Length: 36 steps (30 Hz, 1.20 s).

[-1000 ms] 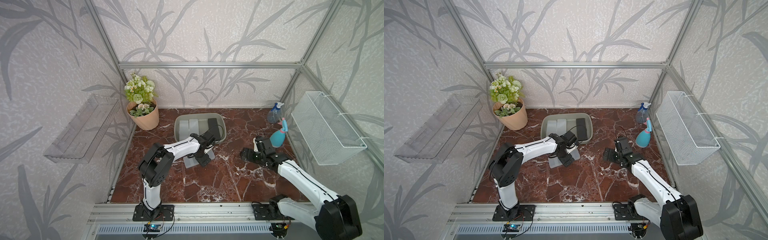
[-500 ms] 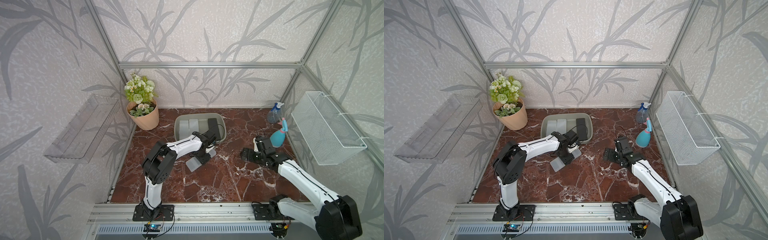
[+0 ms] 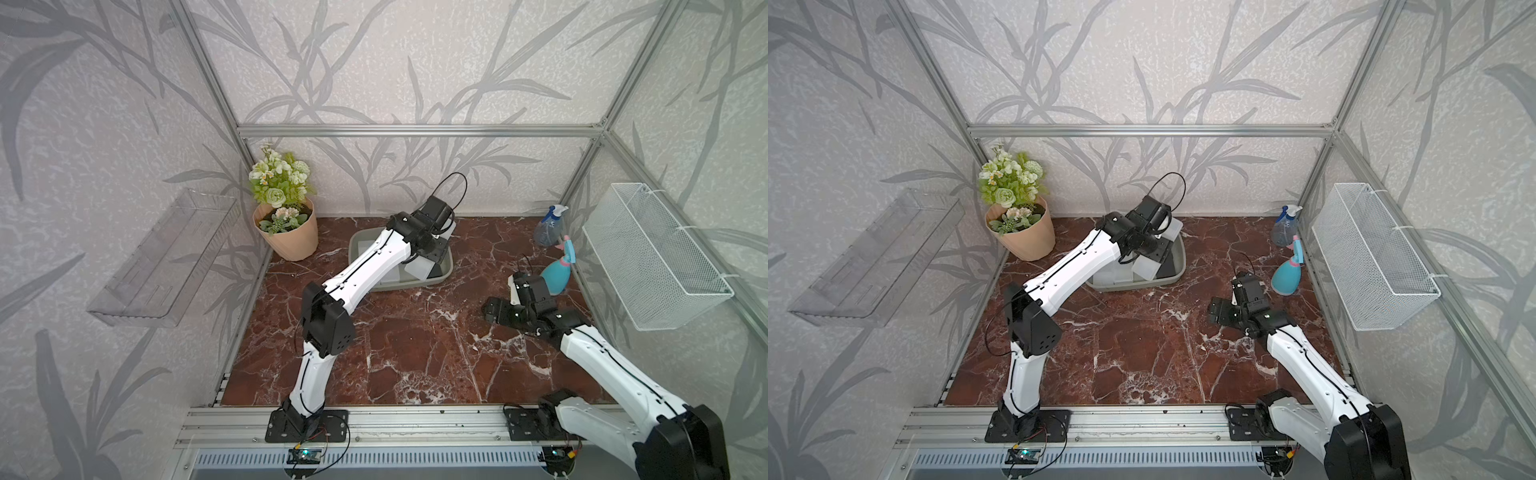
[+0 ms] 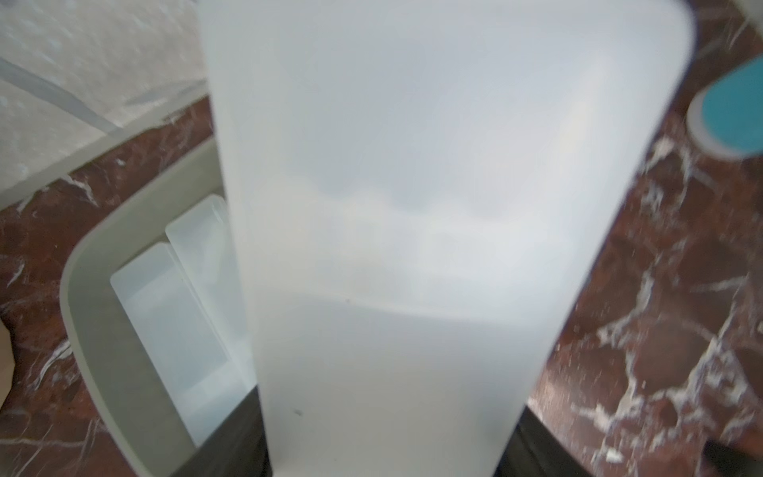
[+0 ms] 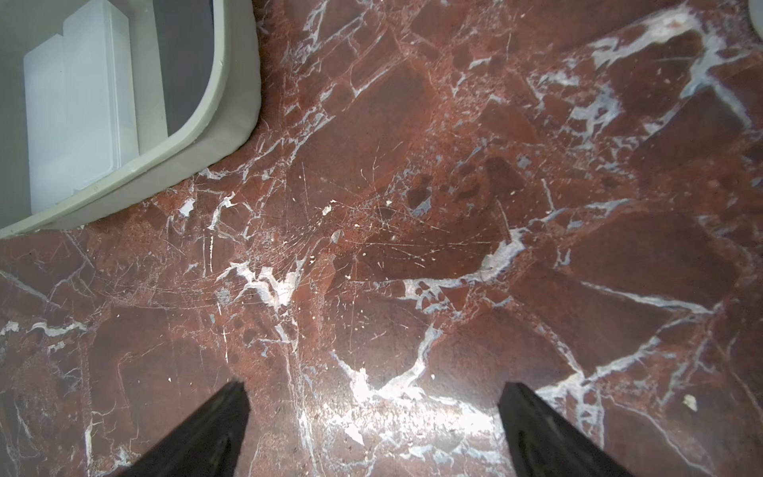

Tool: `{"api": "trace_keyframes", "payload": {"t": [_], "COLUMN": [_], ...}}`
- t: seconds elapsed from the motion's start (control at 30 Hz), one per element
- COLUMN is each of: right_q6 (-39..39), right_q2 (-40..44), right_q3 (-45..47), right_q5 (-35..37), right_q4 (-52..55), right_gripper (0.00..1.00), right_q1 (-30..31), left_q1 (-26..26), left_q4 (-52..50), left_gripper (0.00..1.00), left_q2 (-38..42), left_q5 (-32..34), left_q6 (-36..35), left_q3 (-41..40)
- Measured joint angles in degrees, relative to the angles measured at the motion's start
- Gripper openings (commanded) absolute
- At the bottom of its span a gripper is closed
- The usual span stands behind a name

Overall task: Put the pencil case into the storage box
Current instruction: Pick up the pencil case from the center of the board, then place the pencil case at the storage box.

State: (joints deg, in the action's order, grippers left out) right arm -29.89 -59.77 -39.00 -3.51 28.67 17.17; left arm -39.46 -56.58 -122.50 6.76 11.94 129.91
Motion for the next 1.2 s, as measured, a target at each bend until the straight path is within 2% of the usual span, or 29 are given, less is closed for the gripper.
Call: {"api": "trace_keyframes", "payload": {"t": [0.1,0.2,0.4,0.7,1.2], "right_q6": [0.1,0.2,0.2,0.0,-0.5], "right_q2": [0.0,0.0,0.8,1.4,-1.7], "right_q3": [0.0,0.0,-0.4,-0.4,-0.4], "right_q5": [0.0,-0.1,0.0,0.1,0.2], "right_q4": [0.1,0.2,1.5,2.1,0.8], "right_gripper": [0.99,0.99,0.99,0.99,0.99], "right_q1": [-0.2,-0.3,-0.3,-0.3,-0.4], "left_q1": [2.5,6.0,10.8,10.3,11.6], "left_q4": [0.3,2.3,6.4,7.6,2.3], "left_gripper": [0.56,0.55,0.55,0.56,0.60], "left_q2": [-6.8,-13.7,-21.9,-24.7,-24.7], "left_q5": [0.8,-0.4,-2.3,-4.2,-0.9], "left_q6": [4.4,9.3,18.3,25.0,25.0], "left_q3": [8.4,13.2,13.6,13.6,11.6]}}
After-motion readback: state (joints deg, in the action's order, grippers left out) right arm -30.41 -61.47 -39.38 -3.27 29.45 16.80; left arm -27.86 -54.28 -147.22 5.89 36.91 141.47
